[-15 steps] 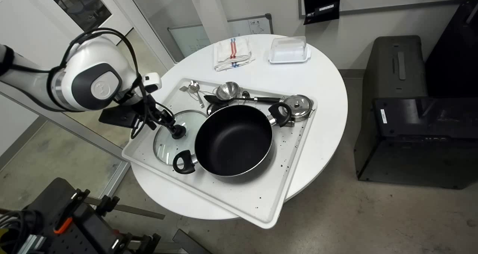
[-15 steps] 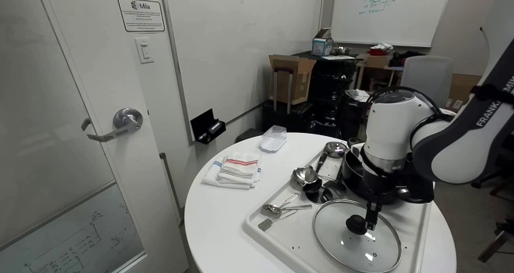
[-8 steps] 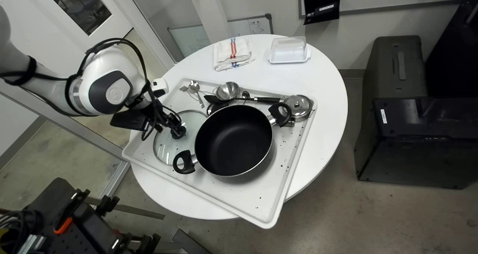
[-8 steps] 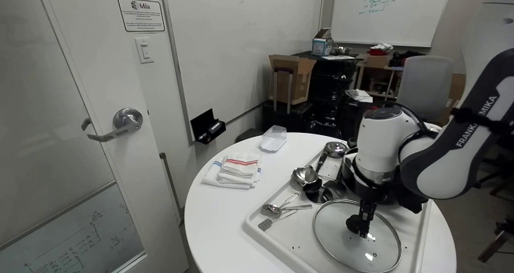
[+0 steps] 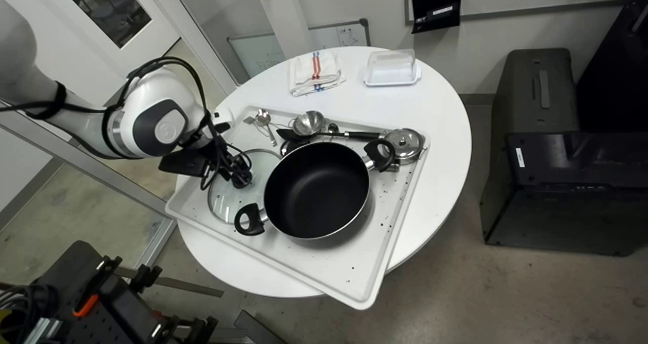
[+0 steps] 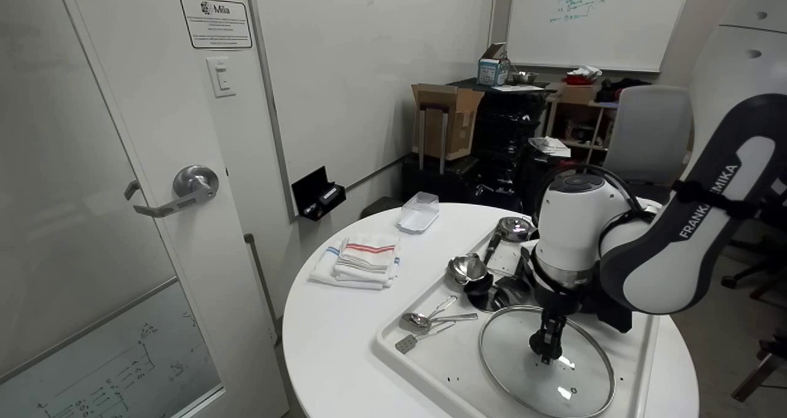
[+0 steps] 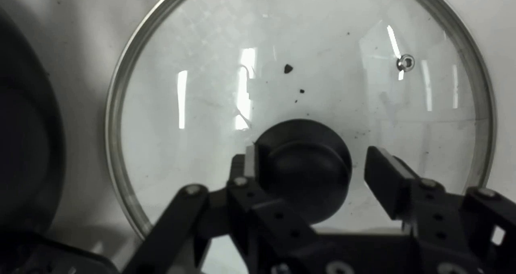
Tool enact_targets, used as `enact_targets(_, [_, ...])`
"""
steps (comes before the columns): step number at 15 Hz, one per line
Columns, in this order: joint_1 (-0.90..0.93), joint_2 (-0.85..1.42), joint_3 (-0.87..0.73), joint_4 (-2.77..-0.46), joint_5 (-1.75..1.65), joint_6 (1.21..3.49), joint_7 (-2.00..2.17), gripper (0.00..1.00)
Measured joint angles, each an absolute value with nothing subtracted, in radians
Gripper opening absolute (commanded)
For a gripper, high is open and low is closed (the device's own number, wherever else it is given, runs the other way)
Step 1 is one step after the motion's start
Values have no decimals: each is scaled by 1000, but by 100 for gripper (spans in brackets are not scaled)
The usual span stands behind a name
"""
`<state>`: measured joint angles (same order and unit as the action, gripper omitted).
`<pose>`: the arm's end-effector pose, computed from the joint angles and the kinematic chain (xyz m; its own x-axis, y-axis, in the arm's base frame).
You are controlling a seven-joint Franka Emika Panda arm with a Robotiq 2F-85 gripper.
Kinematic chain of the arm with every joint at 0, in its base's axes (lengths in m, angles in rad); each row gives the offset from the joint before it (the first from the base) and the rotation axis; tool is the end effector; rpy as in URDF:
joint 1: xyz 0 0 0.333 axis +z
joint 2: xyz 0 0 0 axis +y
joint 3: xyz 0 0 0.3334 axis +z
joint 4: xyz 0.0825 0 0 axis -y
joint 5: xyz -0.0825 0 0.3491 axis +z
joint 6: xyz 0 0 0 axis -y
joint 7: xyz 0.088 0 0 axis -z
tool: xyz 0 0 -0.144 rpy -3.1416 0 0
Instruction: Put the clear lid on the black pot
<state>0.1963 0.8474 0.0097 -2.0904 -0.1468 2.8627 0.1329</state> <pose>0.5197 0.1159 0.0164 0.9751 0.2094 -0.0724 0.2122 -0.9767 0.0323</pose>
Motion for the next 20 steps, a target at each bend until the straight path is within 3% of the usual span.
enact_targets(2, [196,845,7,-2086,-146,2863,133,26])
enact_targets(20, [179,763,74,-2123,-119,2862,109,26])
